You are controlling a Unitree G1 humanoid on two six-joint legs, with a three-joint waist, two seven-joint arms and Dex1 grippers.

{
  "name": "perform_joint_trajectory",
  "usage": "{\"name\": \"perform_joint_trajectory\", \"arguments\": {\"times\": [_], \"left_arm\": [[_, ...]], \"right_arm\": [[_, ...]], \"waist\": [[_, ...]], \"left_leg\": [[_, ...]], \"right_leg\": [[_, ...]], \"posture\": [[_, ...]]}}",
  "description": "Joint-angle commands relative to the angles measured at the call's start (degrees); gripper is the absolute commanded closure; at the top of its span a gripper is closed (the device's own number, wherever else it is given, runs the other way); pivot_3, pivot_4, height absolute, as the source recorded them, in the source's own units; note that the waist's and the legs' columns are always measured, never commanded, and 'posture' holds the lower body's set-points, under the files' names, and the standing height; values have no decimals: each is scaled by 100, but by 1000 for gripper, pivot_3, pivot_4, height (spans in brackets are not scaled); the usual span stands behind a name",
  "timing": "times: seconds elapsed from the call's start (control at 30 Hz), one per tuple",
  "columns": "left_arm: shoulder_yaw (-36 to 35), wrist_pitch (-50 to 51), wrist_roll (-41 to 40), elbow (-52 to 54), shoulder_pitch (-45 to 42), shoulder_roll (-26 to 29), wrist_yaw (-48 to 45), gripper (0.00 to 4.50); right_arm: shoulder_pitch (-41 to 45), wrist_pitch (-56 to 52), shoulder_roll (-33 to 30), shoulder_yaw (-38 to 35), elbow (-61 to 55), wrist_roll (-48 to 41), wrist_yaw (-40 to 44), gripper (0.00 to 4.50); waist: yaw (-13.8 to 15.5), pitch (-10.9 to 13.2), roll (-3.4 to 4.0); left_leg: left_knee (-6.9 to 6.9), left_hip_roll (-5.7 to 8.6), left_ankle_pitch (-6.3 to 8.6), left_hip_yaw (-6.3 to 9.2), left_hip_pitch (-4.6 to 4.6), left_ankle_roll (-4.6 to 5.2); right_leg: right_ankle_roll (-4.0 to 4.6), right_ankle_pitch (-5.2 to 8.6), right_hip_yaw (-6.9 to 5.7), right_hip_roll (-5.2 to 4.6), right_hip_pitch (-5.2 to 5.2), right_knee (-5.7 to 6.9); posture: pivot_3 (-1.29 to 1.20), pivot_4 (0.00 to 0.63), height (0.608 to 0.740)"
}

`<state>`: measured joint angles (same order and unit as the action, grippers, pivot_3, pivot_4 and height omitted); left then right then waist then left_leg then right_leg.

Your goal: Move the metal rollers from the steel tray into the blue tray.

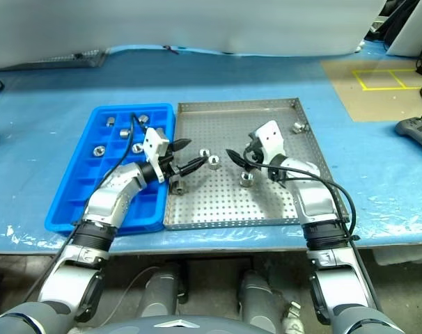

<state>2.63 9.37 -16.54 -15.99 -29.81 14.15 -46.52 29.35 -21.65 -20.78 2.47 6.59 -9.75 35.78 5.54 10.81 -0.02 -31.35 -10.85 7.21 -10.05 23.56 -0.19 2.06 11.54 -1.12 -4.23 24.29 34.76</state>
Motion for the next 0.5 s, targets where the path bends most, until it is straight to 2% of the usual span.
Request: {"name": "perform_joint_trajectory", "arguments": {"times": [0.03,0.5], "left_arm": [[46,36,3,169,74,-20,19,0],[105,92,13,234,125,-50,4,0]], "right_arm": [[115,123,-35,-14,-63,5,24,24],[85,108,-27,0,-82,45,29,24]], "waist": [[0,0,0],[0,0,0]], "left_leg": [[0,0,0,0,0,0],[0,0,0,0,0,0]], "right_leg": [[0,0,0,0,0,0],[0,0,0,0,0,0]], "posture": [[82,150,740],[75,150,740]]}}
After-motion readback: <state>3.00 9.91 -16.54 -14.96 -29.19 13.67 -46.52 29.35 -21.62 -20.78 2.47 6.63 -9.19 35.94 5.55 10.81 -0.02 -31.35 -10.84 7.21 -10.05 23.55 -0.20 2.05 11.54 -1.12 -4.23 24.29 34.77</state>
